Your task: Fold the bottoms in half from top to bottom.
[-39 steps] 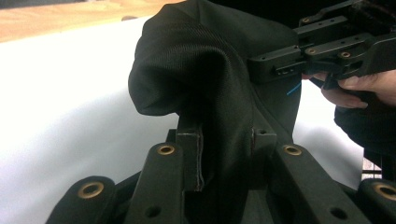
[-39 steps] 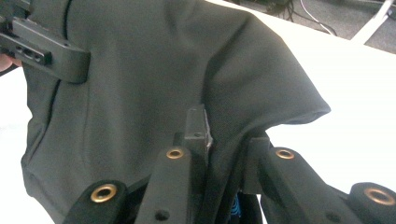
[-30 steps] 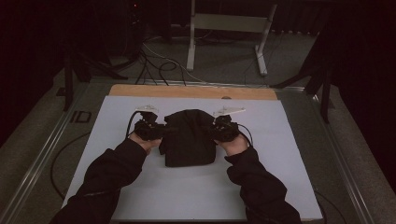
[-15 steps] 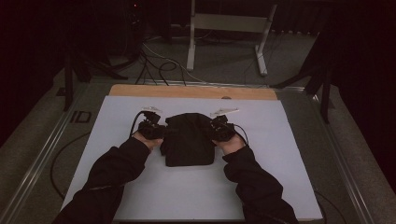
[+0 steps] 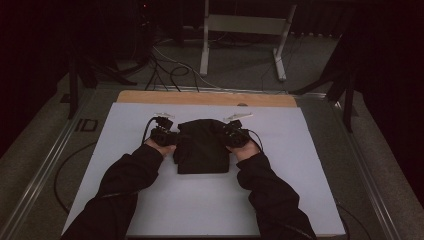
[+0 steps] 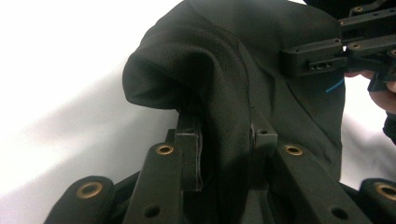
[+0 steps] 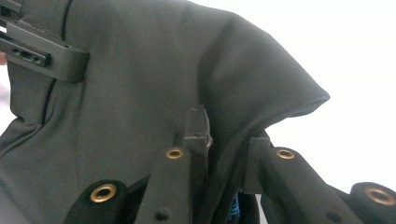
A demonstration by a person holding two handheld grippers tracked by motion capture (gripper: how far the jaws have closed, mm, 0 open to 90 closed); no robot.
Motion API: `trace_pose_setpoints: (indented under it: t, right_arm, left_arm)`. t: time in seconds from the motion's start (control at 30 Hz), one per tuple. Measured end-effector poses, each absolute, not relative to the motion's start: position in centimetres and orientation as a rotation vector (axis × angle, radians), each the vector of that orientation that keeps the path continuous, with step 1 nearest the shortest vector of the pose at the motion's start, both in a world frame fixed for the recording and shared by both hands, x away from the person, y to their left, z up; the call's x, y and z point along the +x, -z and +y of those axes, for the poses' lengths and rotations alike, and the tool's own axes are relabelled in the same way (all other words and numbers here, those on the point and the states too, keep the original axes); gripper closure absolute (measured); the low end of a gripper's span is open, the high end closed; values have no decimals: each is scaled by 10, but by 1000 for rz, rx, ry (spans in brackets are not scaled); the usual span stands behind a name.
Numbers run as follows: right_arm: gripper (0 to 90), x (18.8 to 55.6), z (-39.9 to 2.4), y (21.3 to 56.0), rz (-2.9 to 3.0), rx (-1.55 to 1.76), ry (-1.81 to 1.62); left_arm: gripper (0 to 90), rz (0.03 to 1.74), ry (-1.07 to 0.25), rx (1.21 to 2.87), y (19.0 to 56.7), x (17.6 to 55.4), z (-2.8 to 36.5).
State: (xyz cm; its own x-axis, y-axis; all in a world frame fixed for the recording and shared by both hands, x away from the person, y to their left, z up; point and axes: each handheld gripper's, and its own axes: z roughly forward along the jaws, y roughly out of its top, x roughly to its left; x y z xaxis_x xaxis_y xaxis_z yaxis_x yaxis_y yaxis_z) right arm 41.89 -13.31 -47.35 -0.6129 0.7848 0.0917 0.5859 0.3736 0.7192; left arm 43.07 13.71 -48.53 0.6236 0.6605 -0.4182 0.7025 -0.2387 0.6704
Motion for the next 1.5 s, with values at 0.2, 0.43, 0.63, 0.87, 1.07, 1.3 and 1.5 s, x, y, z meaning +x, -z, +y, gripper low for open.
trace_pose_setpoints:
  t: [0.2, 0.43, 0.63, 0.87, 1.07, 1.3, 1.5]
  right_arm:
    - [778, 431, -133, 478, 2384, 1236, -1024]
    - [776, 443, -132, 485, 2388, 1270, -996]
    - [775, 449, -133, 489, 2377, 1295, -985]
    - [772, 454, -134, 496, 2366, 1311, -972]
    - [768, 459, -133, 502, 2367, 1318, -948]
    - [764, 462, -132, 508, 2372, 1327, -922]
    - [729, 463, -131, 511, 2374, 1332, -914]
  left_arm:
    - [719, 1099, 55, 1966, 491, 440, 132]
    - [711, 1134, 53, 1964, 495, 446, 129]
    - [702, 1132, 26, 1992, 499, 453, 126]
    - [700, 1149, 24, 2005, 505, 459, 124]
    - [689, 1163, 28, 2019, 508, 466, 122]
    - [678, 1177, 13, 2040, 512, 471, 119]
    - [601, 1201, -2, 2038, 514, 472, 119]
